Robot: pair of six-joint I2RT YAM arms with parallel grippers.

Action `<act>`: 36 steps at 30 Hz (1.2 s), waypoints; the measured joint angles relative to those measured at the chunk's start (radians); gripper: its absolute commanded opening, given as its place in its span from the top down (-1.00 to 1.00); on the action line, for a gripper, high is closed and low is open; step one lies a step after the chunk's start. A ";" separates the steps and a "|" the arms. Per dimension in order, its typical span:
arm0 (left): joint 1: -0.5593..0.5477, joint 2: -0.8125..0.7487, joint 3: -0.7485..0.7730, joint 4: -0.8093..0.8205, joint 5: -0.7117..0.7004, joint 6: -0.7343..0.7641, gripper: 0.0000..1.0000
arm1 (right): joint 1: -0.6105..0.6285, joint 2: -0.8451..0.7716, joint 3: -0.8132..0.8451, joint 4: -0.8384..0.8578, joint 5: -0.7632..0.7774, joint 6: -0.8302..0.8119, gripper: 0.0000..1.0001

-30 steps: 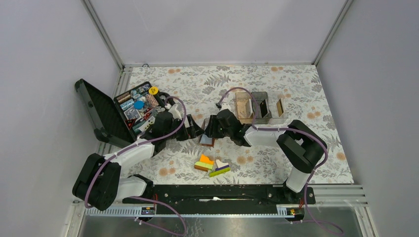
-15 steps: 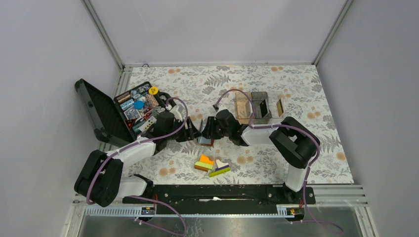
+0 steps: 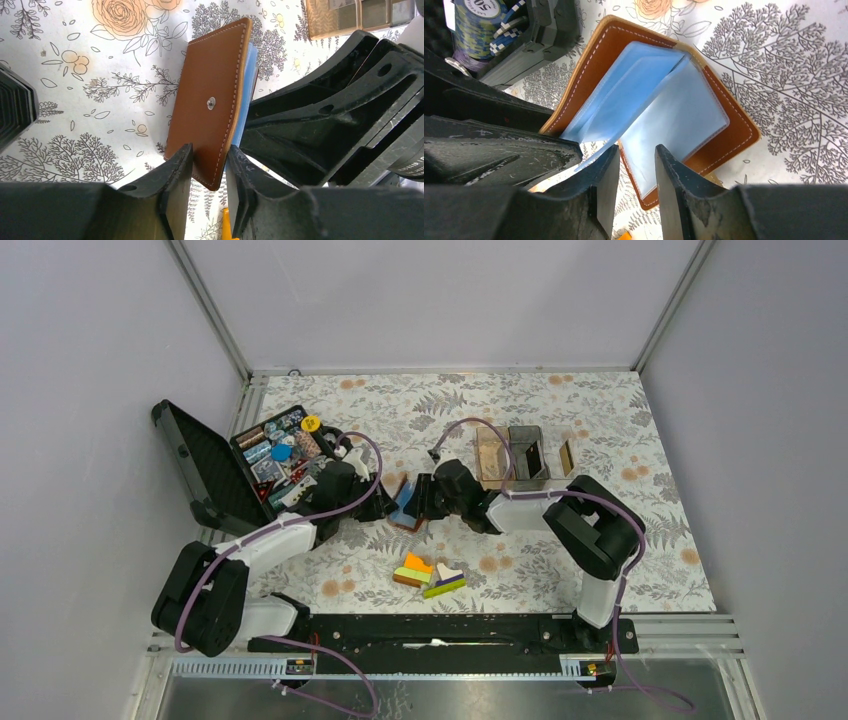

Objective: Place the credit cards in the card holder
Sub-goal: Open the card holder at the center of the board.

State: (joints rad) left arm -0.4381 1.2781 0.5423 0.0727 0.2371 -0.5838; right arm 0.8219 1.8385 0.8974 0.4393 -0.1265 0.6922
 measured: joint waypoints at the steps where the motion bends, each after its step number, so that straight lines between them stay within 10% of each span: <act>1: -0.001 0.000 0.000 0.000 -0.004 0.003 0.51 | 0.000 0.003 0.005 0.000 0.000 -0.002 0.22; 12: -0.002 -0.002 -0.039 0.032 0.025 -0.047 0.66 | 0.000 0.016 0.037 0.008 -0.002 -0.006 0.22; 22: -0.002 -0.012 -0.141 0.069 0.054 -0.125 -0.10 | 0.000 0.063 0.037 0.022 -0.053 -0.006 0.25; 36: -0.002 -0.051 -0.206 0.171 0.042 -0.211 -0.51 | 0.000 0.063 -0.002 0.060 -0.051 -0.002 0.27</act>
State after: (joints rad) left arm -0.4397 1.2266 0.3363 0.2432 0.2787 -0.7944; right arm 0.8215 1.9011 0.8951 0.4988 -0.1780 0.6903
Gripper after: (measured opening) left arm 0.746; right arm 0.369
